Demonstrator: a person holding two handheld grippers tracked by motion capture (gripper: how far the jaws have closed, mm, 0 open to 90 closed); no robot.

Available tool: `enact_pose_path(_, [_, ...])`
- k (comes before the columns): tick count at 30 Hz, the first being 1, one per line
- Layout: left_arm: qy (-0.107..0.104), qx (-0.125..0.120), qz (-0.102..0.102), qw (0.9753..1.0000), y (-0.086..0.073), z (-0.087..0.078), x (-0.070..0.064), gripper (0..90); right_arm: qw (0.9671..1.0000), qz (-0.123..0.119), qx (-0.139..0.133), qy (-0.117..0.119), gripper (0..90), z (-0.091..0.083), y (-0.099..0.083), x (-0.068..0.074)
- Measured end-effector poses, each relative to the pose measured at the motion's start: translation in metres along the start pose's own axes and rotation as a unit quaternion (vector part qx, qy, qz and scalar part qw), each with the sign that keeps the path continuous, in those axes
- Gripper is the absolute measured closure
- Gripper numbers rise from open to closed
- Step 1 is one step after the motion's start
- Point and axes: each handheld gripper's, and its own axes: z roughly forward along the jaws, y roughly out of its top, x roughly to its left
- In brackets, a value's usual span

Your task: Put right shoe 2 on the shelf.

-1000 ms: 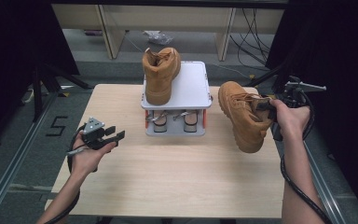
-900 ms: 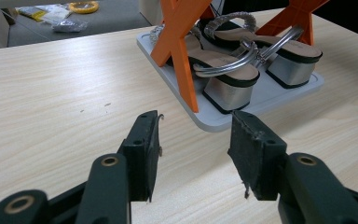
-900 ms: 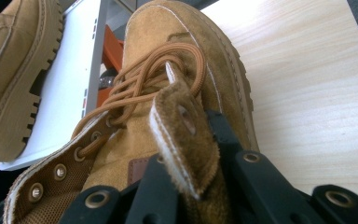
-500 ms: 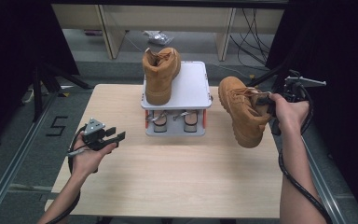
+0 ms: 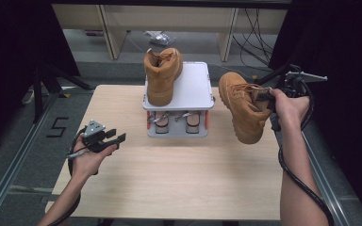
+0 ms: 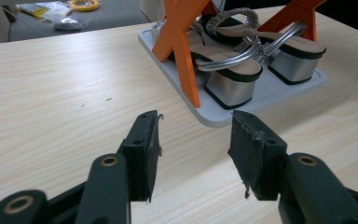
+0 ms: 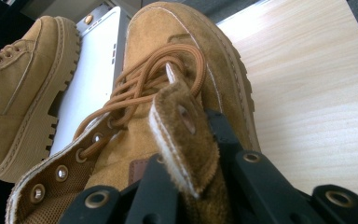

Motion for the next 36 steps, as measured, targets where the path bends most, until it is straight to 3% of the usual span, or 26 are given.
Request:
enact_pose_path(6, [-0.001,-0.001,0.0,1.0,-0.001,0.0,0.0,51.8,1.0,0.0,-0.001,0.001,84.6,0.001,0.003,0.005])
enact_pose_path(7, [0.001,0.0,0.0,1.0,-0.001,0.0,0.0,51.8,0.9999,-0.001,-0.006,0.013,84.6,0.001,0.003,0.005])
enact_pose_path(8, [0.001,-0.001,0.0,1.0,-0.001,0.0,0.0,51.8,1.0,-0.001,-0.002,0.002,84.6,0.001,0.004,0.007])
enact_pose_path(9, [0.001,0.0,0.0,1.0,-0.001,0.0,0.001,51.8,0.9999,-0.001,-0.006,0.016,84.6,0.001,0.004,0.007])
enact_pose_path(12, [0.002,0.001,0.0,1.0,-0.002,0.0,0.001,51.8,1.0,-0.001,-0.007,0.003,84.5,0.001,0.006,0.01])
enact_pose_path(13, [0.001,0.001,0.0,1.0,-0.002,0.0,0.001,51.8,0.9998,-0.006,-0.01,0.014,84.5,0.001,0.007,0.01])
enact_pose_path(14, [0.001,0.001,-0.001,1.0,-0.002,0.0,0.001,51.8,1.0,-0.004,-0.007,0.003,84.5,0.001,0.007,0.012])
enact_pose_path(15, [0.002,0.002,-0.001,1.0,-0.002,0.0,0.001,51.8,0.9998,-0.005,-0.013,0.015,84.5,0.001,0.008,0.013])
enact_pose_path(23, [0.001,0.001,-0.001,1.0,-0.002,0.0,0.001,51.7,0.9999,-0.008,-0.01,0.007,84.4,0.002,0.011,0.021])
enact_pose_path(24, [0.001,0.001,-0.001,1.0,-0.001,0.0,0.001,51.7,0.9997,-0.009,-0.015,0.017,84.4,0.003,0.011,0.021])
enact_pose_path(26, [0.001,0.0,0.0,1.0,-0.001,0.0,0.001,51.7,0.9999,-0.01,-0.009,0.006,84.5,0.003,0.012,0.023])
enact_pose_path(28, [0.001,0.001,0.001,1.0,0.0,0.0,0.001,51.6,0.9997,-0.014,-0.014,0.017,84.5,0.004,0.012,0.022])
enact_pose_path(29, [0.0,0.001,0.0,1.0,0.0,0.0,0.001,51.6,0.9999,-0.01,-0.007,0.006,84.4,0.003,0.013,0.025])
enact_pose_path(31, [0.002,0.0,0.0,1.0,0.001,-0.001,0.0,51.6,0.9996,-0.009,-0.017,0.019,84.4,0.004,0.013,0.025])
enact_pose_path(36, [-0.001,0.0,0.003,1.0,0.002,0.0,-0.001,51.5,0.9996,-0.011,-0.019,0.017,84.4,0.003,0.015,0.03])
